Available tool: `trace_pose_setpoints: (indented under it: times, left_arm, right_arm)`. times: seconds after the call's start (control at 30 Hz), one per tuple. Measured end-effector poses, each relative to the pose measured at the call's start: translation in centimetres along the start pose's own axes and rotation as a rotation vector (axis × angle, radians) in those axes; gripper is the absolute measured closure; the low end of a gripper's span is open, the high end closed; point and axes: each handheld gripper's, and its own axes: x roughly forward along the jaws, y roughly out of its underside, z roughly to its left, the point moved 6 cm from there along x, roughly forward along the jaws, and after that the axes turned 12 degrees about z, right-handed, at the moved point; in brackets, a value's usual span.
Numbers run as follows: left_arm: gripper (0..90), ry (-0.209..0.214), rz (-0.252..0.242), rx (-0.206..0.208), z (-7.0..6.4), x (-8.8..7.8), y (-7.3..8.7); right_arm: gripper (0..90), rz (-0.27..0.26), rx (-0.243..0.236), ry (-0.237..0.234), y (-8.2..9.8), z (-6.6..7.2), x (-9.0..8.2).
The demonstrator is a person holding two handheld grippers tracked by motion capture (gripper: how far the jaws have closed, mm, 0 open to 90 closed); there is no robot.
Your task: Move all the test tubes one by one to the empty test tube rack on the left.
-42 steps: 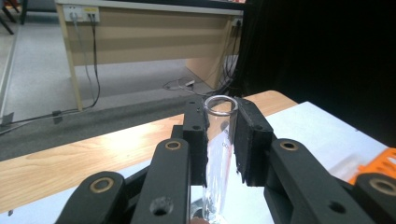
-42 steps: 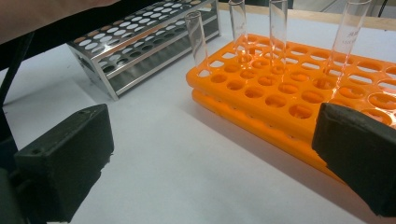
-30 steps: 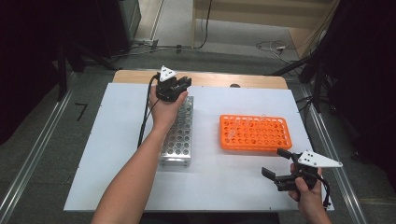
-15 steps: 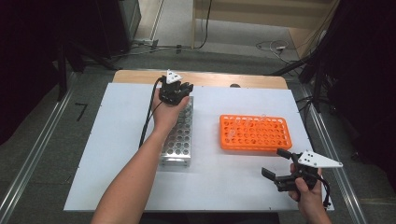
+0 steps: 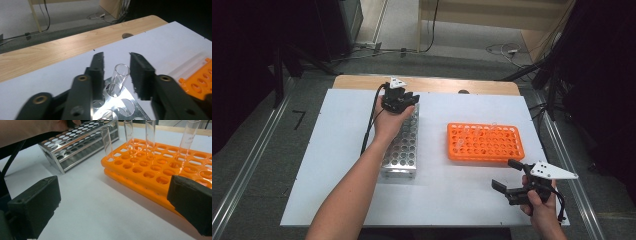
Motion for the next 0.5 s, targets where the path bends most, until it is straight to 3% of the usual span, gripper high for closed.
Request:
trace_pose_setpoints:
  times: [0.13,0.23,0.5]
  left_arm:
    - [43.9,0.037,-0.017,-0.015,-0.4,-0.8,0.0]
    - [28.7,0.048,-0.025,-0.003,-0.8,-1.5,0.1]
    - [7.7,0.119,-0.071,-0.003,-1.8,-4.7,1.1]
  right_arm:
    - [0.0,-0.001,0.003,0.001,0.0,-0.1,0.1]
    - [0.0,-0.002,0.007,0.001,-0.1,-0.2,0.1]
    - [0.0,0.007,0.005,0.011,-0.4,-0.4,0.6]
